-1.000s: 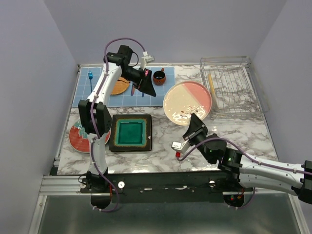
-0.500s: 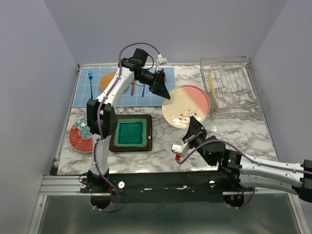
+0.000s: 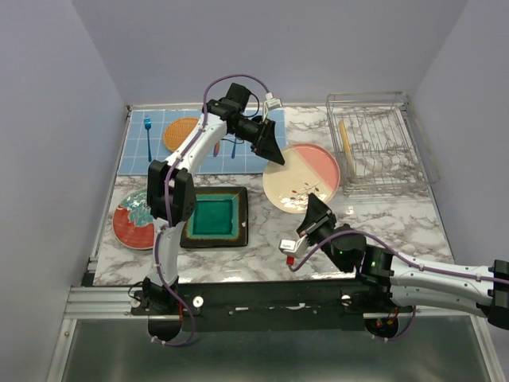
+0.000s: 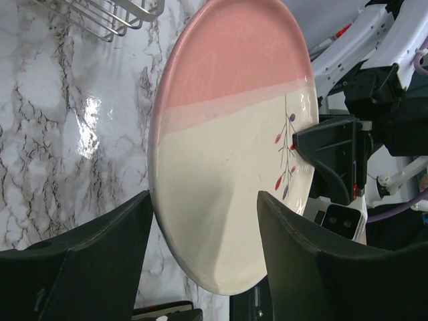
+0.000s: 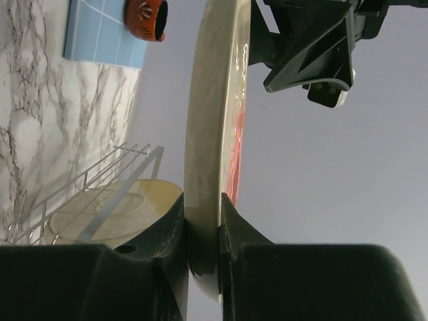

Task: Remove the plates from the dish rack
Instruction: Unload the plate from the dish rack.

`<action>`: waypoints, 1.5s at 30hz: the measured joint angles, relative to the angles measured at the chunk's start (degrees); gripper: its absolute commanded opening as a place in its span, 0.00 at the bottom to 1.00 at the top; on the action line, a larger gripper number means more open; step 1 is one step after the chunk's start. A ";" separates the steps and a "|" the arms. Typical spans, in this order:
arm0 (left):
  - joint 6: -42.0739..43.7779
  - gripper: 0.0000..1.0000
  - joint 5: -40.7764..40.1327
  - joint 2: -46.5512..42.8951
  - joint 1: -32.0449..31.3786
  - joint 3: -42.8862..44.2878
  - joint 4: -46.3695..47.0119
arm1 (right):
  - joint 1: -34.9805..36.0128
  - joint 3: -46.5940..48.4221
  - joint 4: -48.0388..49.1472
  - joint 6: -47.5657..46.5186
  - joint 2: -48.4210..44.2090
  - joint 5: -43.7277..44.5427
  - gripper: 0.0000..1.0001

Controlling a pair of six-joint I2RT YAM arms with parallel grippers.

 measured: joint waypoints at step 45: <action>-11.26 0.00 7.96 -1.18 -1.01 -17.35 14.27 | 0.61 -9.25 8.87 -4.04 -1.49 -2.25 0.28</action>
